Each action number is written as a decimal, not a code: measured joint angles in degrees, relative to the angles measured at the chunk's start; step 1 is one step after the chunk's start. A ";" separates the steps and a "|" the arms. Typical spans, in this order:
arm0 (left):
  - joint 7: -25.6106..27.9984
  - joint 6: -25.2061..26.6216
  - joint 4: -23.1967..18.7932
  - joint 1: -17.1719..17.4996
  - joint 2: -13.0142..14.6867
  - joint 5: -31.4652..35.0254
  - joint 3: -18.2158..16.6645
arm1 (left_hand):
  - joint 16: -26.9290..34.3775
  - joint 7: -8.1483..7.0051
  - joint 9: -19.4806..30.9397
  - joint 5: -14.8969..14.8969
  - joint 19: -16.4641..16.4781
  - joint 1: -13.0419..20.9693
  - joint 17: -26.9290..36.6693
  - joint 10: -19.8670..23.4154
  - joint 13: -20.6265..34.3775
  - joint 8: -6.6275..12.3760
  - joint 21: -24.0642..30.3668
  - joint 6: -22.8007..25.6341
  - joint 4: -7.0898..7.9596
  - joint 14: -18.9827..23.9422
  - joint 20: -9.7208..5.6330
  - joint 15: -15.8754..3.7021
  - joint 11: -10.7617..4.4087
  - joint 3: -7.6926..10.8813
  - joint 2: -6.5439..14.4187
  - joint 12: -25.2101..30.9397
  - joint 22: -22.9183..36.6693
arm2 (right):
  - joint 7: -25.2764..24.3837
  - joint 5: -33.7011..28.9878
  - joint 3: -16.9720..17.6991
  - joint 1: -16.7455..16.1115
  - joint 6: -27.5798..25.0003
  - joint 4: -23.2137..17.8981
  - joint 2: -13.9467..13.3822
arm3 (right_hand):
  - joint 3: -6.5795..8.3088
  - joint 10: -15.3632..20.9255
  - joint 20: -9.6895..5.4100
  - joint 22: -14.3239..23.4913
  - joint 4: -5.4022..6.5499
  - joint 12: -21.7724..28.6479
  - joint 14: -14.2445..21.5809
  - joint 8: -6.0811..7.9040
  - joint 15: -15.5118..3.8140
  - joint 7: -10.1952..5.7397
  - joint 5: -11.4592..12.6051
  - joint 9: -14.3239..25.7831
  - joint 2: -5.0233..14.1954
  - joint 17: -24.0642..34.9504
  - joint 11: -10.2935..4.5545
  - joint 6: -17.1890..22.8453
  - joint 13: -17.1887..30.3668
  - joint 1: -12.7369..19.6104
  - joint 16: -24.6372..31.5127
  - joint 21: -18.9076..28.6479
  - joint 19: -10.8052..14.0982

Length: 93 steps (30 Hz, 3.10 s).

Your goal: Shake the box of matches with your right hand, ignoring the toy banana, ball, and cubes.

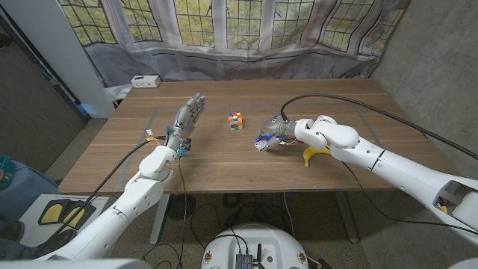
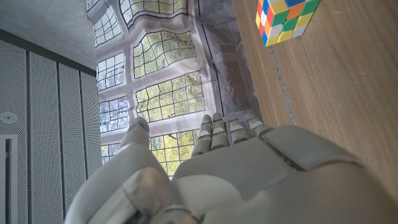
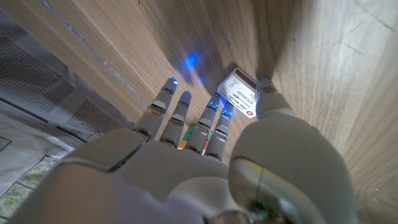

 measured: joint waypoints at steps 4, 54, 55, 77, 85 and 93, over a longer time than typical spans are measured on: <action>0.00 0.02 0.00 0.08 0.00 -0.05 -0.01 | 0.00 0.00 0.00 0.00 0.05 0.00 0.00 0.00 0.00 0.00 0.00 0.00 0.00 0.00 0.58 0.00 0.00 0.00 0.00 0.00 0.00 | -0.88 -0.04 -0.15 -0.23 0.22 0.63 -0.10 | -0.24 3.51 -0.49 0.00 -0.24 0.44 2.75 0.91 -0.71 1.21 0.01 0.00 0.45 0.00 -0.10 2.23 0.04 1.05 0.92 0.25 1.72; 0.68 -0.21 -1.65 1.77 0.39 -0.02 -0.62 | 0.00 -0.43 0.00 -0.29 -0.65 0.00 0.00 0.00 0.00 0.00 0.00 0.42 0.09 0.00 1.90 -0.01 -0.43 0.54 -0.47 0.00 -0.01 | -9.77 1.08 1.14 -1.96 1.59 1.88 -1.67 | -1.08 18.33 -2.96 0.28 -0.10 1.82 14.27 4.18 -1.62 5.09 -0.38 0.52 2.86 1.33 0.82 13.25 0.23 9.65 6.21 0.95 8.04; 0.66 -0.21 -1.65 1.77 0.39 -0.02 -0.62 | 0.00 -0.43 0.00 -0.29 -0.65 -0.01 0.00 0.00 0.00 0.00 0.00 0.42 0.09 0.00 1.90 -0.01 -0.43 0.54 -0.47 0.00 -0.01 | -9.77 1.08 1.36 -2.13 1.59 1.55 -1.78 | -1.09 18.65 -2.96 0.28 -0.11 1.82 14.27 4.18 -1.62 5.08 -0.42 0.53 2.86 1.33 0.50 13.26 0.22 9.65 6.21 0.94 8.04; 0.06 -0.41 -0.83 1.02 0.16 -0.13 -0.28 | 0.00 -0.43 0.00 -0.51 -0.65 0.00 0.00 0.00 0.00 0.00 0.00 0.42 0.33 -0.01 1.90 -0.01 -0.43 0.78 -0.47 0.00 -0.01 | -10.86 3.10 5.17 -4.69 -0.58 -3.94 -3.18 | -1.80 19.23 -2.96 0.27 -0.05 1.32 14.27 3.74 -1.62 2.62 -0.22 0.50 2.66 1.32 -0.08 15.70 0.13 9.82 6.21 0.94 8.03; -0.13 -0.41 -1.04 0.98 0.26 -0.21 -0.28 | 0.00 -0.43 0.00 -0.51 -0.65 0.00 0.00 0.00 0.00 0.00 0.00 0.42 0.33 0.00 1.90 -0.01 -0.43 0.78 -0.47 0.00 -0.01 | -10.44 3.61 6.60 -5.94 -1.84 -6.91 -3.84 | -1.67 19.22 -2.96 0.27 0.07 1.29 14.27 3.51 -1.62 2.62 -0.26 0.39 2.70 1.32 -0.07 15.69 0.10 9.58 6.21 0.93 8.03; -0.51 -0.41 -1.15 0.93 0.27 -0.35 -0.28 | 0.00 -0.43 0.00 -0.50 -0.65 0.00 0.00 0.00 0.00 0.00 0.00 0.41 0.33 -0.01 1.90 -0.01 -0.42 0.78 -0.47 0.00 -0.02 | -9.61 3.76 8.10 -7.28 -3.02 -10.50 -4.38 | -1.67 19.22 -2.96 0.27 0.07 1.28 14.26 3.31 -1.62 2.61 -0.27 0.41 2.72 1.31 -0.06 15.69 0.14 9.60 6.21 0.93 8.03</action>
